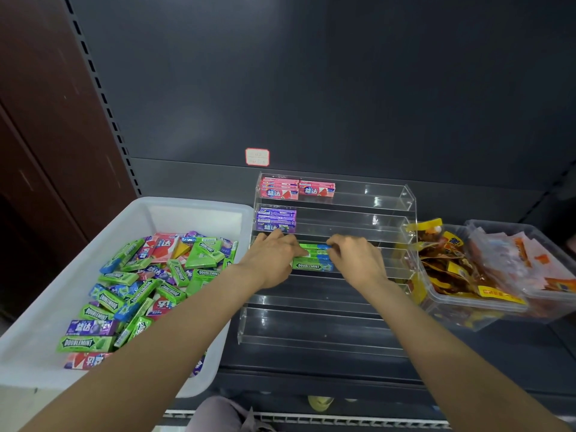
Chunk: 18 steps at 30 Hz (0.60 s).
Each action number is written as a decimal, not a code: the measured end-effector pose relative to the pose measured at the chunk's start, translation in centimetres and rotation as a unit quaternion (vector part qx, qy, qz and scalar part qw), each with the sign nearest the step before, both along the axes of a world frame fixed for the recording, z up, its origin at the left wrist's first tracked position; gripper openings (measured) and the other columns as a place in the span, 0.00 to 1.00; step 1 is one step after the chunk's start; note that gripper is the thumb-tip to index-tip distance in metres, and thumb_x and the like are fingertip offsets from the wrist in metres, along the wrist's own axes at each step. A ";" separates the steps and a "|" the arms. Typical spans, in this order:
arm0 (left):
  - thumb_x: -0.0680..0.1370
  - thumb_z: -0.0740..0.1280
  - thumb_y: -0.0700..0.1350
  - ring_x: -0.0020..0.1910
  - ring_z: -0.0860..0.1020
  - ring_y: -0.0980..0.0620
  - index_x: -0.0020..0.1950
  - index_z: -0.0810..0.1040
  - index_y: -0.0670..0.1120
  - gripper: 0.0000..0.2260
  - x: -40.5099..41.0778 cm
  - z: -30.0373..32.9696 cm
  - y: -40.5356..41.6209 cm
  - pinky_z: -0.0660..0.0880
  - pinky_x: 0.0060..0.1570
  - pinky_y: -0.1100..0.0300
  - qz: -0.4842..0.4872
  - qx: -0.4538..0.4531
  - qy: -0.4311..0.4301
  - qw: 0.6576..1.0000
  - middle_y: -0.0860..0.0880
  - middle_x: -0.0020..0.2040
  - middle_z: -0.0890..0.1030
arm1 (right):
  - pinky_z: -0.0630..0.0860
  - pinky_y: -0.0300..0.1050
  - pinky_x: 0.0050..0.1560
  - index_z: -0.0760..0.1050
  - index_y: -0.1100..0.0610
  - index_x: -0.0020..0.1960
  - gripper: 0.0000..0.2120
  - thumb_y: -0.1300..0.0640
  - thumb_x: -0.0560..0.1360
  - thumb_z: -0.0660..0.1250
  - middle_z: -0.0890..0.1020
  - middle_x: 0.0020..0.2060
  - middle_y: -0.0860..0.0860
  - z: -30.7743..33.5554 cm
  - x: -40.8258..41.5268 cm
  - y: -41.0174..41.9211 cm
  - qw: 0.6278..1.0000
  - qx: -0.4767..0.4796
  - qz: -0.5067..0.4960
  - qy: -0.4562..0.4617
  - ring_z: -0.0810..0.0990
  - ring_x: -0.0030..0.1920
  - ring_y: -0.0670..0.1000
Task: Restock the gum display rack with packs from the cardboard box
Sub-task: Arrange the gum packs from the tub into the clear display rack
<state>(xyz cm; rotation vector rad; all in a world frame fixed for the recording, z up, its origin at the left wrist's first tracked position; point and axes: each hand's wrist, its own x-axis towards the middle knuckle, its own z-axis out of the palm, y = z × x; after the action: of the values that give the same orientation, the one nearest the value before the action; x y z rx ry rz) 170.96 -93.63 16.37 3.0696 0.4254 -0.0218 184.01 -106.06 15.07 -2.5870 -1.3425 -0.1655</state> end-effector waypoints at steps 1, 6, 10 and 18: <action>0.78 0.60 0.42 0.65 0.63 0.49 0.72 0.65 0.53 0.22 -0.1 -0.1 0.0 0.61 0.63 0.53 0.006 -0.010 -0.006 1.000 0.52 0.68 0.68 | 0.77 0.46 0.45 0.74 0.53 0.63 0.13 0.54 0.80 0.59 0.82 0.53 0.51 0.0 0.0 -0.1 1.000 0.001 0.005 0.008 0.81 0.49 0.52; 0.78 0.61 0.43 0.65 0.63 0.50 0.73 0.65 0.51 0.22 -0.4 -0.7 0.4 0.61 0.63 0.55 0.027 -0.011 -0.047 0.998 0.53 0.69 0.67 | 0.80 0.48 0.49 0.76 0.54 0.61 0.13 0.53 0.79 0.62 0.82 0.52 0.52 -0.4 0.2 -0.7 0.999 0.011 0.013 0.048 0.81 0.48 0.51; 0.78 0.60 0.44 0.66 0.62 0.50 0.74 0.62 0.52 0.24 -0.3 -0.7 0.5 0.61 0.64 0.54 0.008 0.011 -0.033 0.999 0.53 0.71 0.65 | 0.79 0.47 0.50 0.77 0.55 0.60 0.13 0.52 0.78 0.63 0.81 0.53 0.52 -0.5 -0.1 -0.5 0.998 0.017 0.015 0.054 0.80 0.48 0.51; 0.79 0.60 0.52 0.66 0.63 0.50 0.72 0.65 0.52 0.22 -0.4 -0.7 0.1 0.60 0.64 0.53 0.016 0.007 -0.038 0.999 0.52 0.69 0.67 | 0.75 0.47 0.50 0.74 0.54 0.63 0.20 0.43 0.76 0.62 0.75 0.55 0.53 -0.2 -0.9 0.1 0.997 -0.004 0.012 0.070 0.75 0.55 0.52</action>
<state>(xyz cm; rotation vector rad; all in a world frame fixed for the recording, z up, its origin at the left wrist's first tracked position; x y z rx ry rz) 170.60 -93.50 15.65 3.0634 0.4725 0.1002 183.09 -105.99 14.86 -2.5342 -1.3262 0.0244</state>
